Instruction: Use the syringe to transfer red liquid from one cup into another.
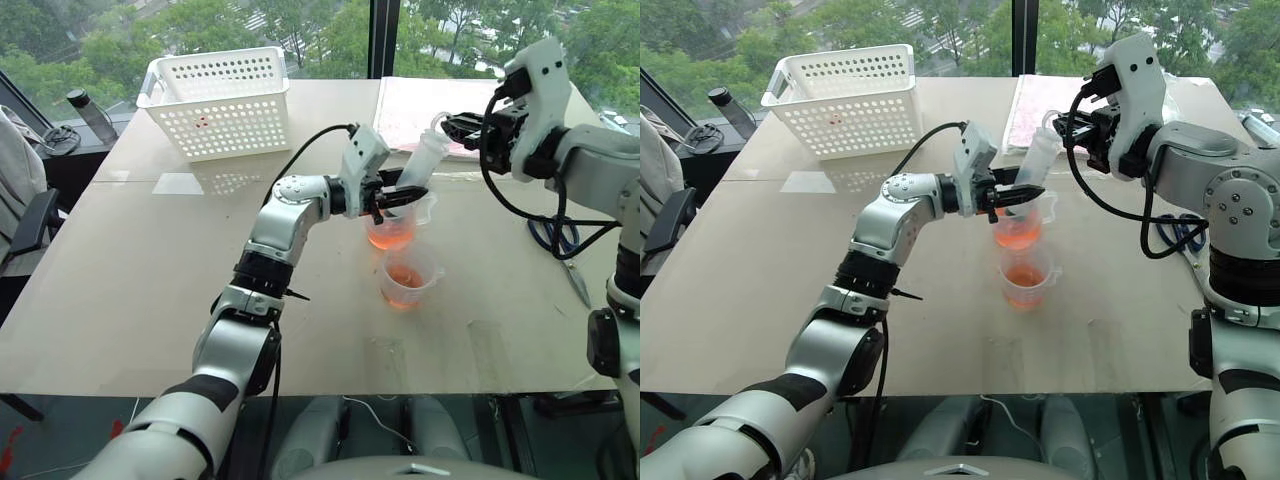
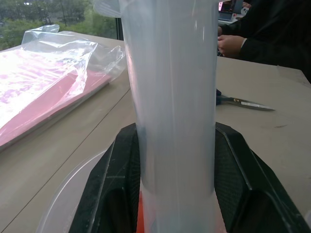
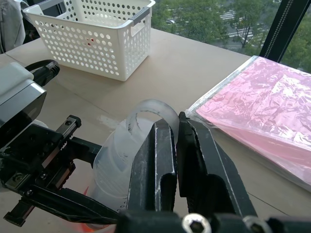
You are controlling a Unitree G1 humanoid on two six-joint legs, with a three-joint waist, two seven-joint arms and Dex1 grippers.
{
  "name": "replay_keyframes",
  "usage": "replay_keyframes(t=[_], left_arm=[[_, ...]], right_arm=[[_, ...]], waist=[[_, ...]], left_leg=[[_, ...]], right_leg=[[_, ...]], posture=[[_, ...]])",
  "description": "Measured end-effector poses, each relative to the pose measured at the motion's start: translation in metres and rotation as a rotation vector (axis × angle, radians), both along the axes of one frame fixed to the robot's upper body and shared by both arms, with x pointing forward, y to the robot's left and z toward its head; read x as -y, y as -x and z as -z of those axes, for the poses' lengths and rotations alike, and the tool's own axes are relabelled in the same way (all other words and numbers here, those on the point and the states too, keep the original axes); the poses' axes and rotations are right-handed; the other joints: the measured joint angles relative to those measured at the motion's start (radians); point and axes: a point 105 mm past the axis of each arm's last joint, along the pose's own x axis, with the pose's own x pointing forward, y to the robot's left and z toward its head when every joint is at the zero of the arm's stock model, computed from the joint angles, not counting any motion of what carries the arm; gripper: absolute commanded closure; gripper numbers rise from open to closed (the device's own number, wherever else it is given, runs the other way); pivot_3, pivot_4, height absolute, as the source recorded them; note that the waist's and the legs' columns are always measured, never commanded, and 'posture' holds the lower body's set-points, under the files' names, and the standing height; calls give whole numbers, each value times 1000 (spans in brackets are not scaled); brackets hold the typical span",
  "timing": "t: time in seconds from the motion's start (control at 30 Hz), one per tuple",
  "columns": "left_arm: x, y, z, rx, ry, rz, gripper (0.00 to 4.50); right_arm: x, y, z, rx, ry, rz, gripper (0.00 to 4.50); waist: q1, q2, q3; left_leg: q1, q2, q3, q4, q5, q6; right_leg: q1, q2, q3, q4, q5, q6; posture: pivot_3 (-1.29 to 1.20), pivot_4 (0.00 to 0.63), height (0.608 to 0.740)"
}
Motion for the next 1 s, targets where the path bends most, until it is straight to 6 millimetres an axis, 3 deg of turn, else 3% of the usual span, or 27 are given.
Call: replay_keyframes(t=[1.0], left_arm=[[2, 0, -1, 14, 0, 2, 3070]], right_arm=[[7, -2, -11, 15, 11, 2, 4480]], waist=[[0, 0, 0]], left_leg=[[0, 0, 0, -2, 0, 0]], right_leg=[[-1, 0, 0, 0, 0, 0]], posture=[[0, 150, 740]])
